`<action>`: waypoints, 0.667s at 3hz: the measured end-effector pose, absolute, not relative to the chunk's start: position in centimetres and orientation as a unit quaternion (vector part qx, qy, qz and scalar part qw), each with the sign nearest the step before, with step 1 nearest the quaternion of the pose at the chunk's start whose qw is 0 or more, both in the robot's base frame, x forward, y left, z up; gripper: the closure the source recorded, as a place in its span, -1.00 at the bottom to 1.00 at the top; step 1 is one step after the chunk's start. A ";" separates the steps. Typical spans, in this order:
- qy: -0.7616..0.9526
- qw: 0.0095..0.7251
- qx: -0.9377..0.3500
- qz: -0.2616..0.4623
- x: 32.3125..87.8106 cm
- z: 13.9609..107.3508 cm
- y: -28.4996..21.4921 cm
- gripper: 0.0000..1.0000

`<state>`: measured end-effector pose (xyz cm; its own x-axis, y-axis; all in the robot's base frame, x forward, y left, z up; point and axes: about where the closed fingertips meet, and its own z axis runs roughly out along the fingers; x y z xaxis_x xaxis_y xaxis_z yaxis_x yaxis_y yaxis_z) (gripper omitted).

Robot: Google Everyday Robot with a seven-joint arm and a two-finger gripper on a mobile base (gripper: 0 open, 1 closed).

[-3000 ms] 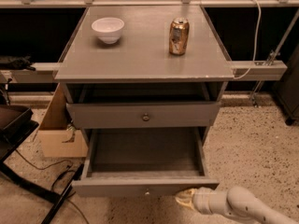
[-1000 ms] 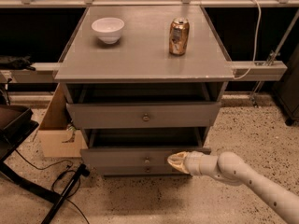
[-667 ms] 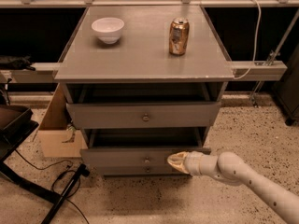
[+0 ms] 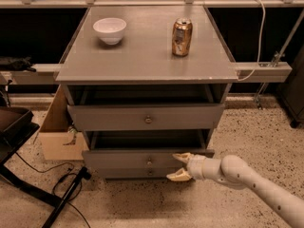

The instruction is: Close middle drawer

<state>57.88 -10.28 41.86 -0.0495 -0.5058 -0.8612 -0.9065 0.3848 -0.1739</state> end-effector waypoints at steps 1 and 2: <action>0.691 0.463 -0.511 0.216 57.9 41.9 -10.3 -1.00; 0.691 0.463 -0.511 0.216 57.9 41.9 -10.3 -1.00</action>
Offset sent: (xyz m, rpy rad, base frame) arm 0.0000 0.0000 0.0000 0.0000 0.0000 0.0000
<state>57.88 -10.27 41.86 -0.0495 -0.5057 -0.8613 -0.9065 0.3847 -0.1738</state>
